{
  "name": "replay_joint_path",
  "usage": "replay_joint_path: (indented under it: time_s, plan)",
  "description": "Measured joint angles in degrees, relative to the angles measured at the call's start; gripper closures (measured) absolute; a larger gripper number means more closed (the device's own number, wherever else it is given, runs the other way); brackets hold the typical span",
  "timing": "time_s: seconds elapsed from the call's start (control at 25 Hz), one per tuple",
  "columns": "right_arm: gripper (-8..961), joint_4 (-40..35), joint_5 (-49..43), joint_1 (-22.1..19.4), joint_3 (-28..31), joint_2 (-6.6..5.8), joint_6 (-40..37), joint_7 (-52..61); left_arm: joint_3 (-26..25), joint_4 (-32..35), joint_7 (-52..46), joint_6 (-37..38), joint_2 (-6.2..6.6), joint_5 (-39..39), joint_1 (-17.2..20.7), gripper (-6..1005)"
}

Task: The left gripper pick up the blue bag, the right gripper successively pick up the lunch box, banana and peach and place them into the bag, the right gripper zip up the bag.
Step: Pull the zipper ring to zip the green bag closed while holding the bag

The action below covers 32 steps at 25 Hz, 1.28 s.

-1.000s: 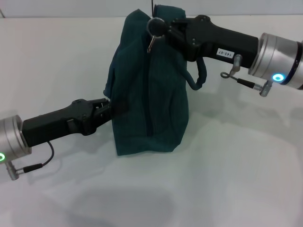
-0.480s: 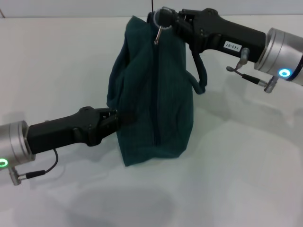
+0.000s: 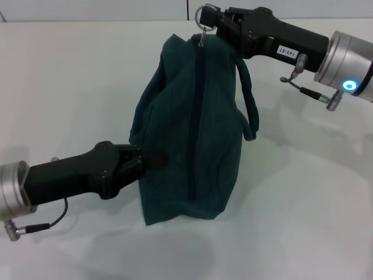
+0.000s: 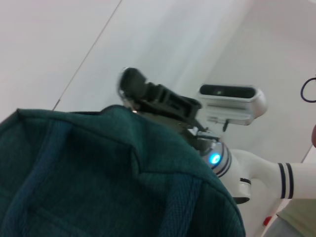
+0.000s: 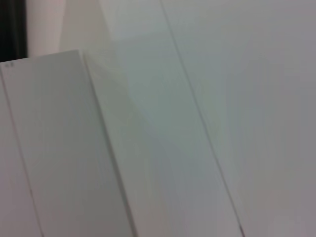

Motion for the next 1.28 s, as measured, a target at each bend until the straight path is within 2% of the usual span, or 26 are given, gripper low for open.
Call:
replay_joint_path:
  time_s: [0.44,0.76,1.04,1.08,1.28]
  plan:
    - [938,1.08,-0.02,-0.49,0.37,0.32,5.02,-0.22,-0.47,0.28,1.07,1.57,0.21,-0.35,2.00,914]
    - [938,1.24,0.58,-2.62,0.38,0.38,6.80,-0.45,-0.69,0.41,1.10,1.33,0.21,-0.39,3.05,893]
    - [937,0.66,0.63,-3.73,0.37,0.39,4.82,-0.69,-6.30,0.12,0.99,-0.01,-0.08,-0.36,4.18,874]
    - [937,-0.87,0.66,-5.37,0.36,0.45,4.09,-1.41,-6.85,0.14,0.96,-0.22,-0.11,-0.37,4.24,872]
    - [937,-4.23,0.69,-8.50,0.17,0.56,3.64,-2.32,-8.17,0.38,-0.15,-1.40,0.00,-0.43,4.21,859]
